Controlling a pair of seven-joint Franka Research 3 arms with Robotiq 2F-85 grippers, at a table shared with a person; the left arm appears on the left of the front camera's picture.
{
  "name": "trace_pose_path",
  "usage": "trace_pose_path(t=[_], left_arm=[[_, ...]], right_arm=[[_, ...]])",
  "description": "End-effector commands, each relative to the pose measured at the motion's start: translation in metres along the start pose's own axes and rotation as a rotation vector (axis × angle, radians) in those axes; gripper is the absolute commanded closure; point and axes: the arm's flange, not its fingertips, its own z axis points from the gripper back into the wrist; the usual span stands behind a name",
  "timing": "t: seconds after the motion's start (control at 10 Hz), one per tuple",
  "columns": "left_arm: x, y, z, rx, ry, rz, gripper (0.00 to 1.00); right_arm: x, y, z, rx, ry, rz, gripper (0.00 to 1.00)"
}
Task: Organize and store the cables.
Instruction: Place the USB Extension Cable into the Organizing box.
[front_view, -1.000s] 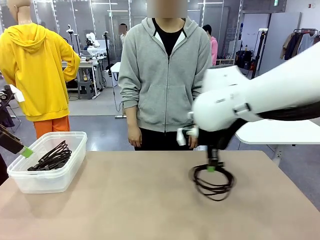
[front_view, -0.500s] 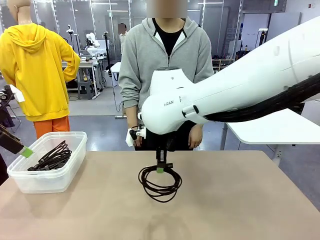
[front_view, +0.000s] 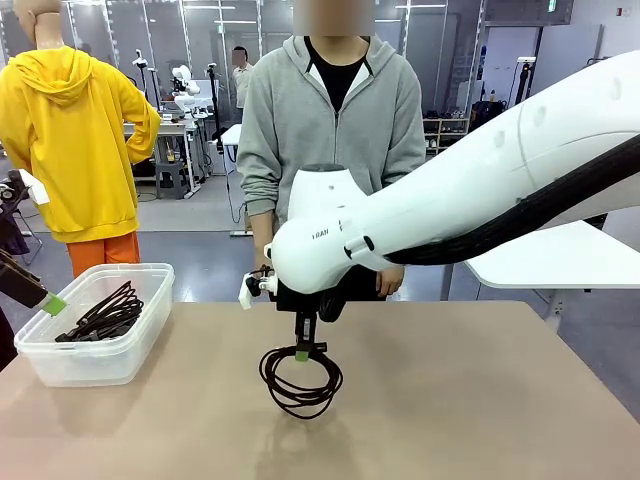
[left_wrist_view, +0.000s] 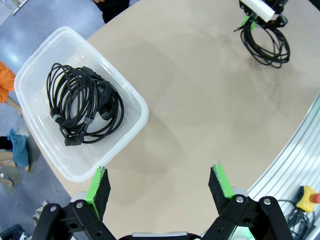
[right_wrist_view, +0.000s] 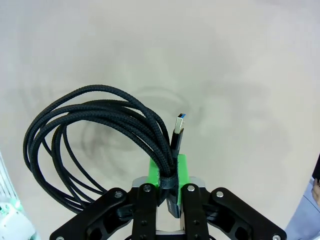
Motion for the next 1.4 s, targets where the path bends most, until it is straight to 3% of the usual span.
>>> trace_pose_path(t=[0.0, 0.5, 0.7, 0.9, 1.0, 1.3], left_arm=[[0.002, 0.001, 0.0, 0.01, -0.008, 0.015, 0.0], [0.002, 0.001, 0.0, 0.01, -0.008, 0.015, 0.0], [0.002, 0.001, 0.0, 0.01, -0.008, 0.015, 0.0], [0.002, 0.001, 0.0, 0.01, -0.008, 0.015, 0.0], [0.002, 0.001, 0.0, 0.01, -0.008, 0.015, 0.0], [0.002, 0.001, 0.0, 0.01, -0.008, 0.015, 0.0]], right_arm=[[-0.002, 0.0, -0.024, -0.017, 0.029, -0.054, 0.97], [0.0, -0.004, -0.053, -0.014, 0.085, -0.118, 0.97], [0.0, -0.002, -0.051, -0.031, 0.075, -0.12, 0.49], [-0.001, -0.001, -0.049, -0.039, 0.08, -0.123, 0.07], [-0.002, -0.001, -0.049, -0.039, 0.082, -0.126, 0.0], [-0.007, 0.002, -0.042, -0.031, 0.053, -0.126, 0.0]])
